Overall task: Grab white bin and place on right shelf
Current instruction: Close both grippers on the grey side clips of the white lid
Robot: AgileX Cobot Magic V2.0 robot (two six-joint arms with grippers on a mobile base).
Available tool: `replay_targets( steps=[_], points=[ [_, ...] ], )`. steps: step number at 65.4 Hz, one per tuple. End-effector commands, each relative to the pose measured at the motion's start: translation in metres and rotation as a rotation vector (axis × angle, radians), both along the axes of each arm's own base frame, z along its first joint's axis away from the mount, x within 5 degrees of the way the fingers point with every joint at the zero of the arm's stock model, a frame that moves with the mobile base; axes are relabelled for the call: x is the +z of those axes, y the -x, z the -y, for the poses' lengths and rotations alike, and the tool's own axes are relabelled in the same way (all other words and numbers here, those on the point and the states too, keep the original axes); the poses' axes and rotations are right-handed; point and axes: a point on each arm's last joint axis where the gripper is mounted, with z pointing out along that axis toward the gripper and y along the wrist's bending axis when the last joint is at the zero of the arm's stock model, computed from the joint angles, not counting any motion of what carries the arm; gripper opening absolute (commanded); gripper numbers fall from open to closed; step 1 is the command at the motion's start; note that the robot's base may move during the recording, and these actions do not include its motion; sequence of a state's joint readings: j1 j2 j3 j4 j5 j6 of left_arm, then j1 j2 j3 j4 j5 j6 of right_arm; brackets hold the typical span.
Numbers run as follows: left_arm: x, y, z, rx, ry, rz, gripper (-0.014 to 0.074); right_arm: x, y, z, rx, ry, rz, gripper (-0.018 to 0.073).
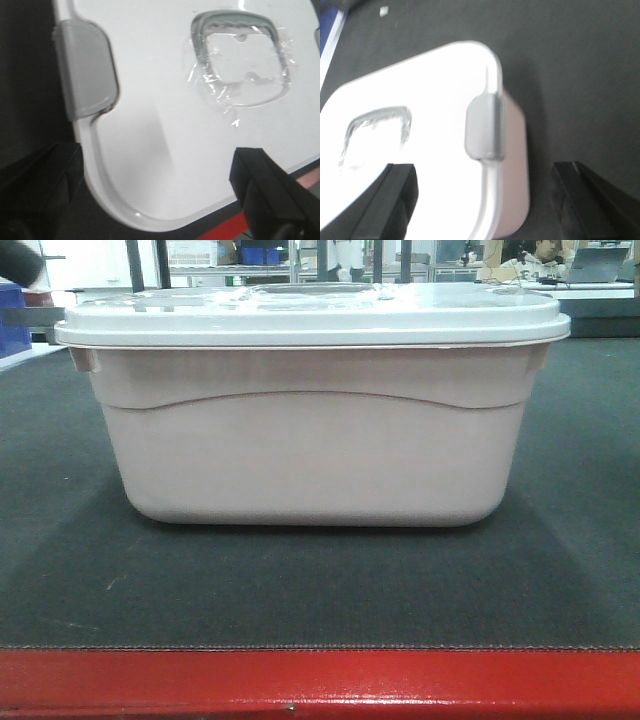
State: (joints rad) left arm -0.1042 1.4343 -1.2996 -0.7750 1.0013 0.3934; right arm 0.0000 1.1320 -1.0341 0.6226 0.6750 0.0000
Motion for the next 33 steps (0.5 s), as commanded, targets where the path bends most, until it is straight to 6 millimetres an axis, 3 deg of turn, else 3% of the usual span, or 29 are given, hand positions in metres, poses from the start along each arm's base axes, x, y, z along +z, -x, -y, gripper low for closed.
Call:
replay_targets(
  steps=[1, 16, 33],
  points=[
    [0.024, -0.009, -0.005, -0.021, 0.154, 0.056, 0.0498, 0.016, -0.016, -0.008, 0.082, -0.068, 0.001, 0.0636],
    [0.017, -0.030, -0.058, 0.079, 0.283, 0.045, 0.0497, 0.024, -0.045, -0.016, 0.203, -0.102, -0.061, 0.0636],
    [-0.005, -0.049, -0.055, 0.009, 0.370, -0.003, 0.0497, 0.030, -0.048, 0.020, 0.280, -0.173, -0.088, 0.0636]
  ],
)
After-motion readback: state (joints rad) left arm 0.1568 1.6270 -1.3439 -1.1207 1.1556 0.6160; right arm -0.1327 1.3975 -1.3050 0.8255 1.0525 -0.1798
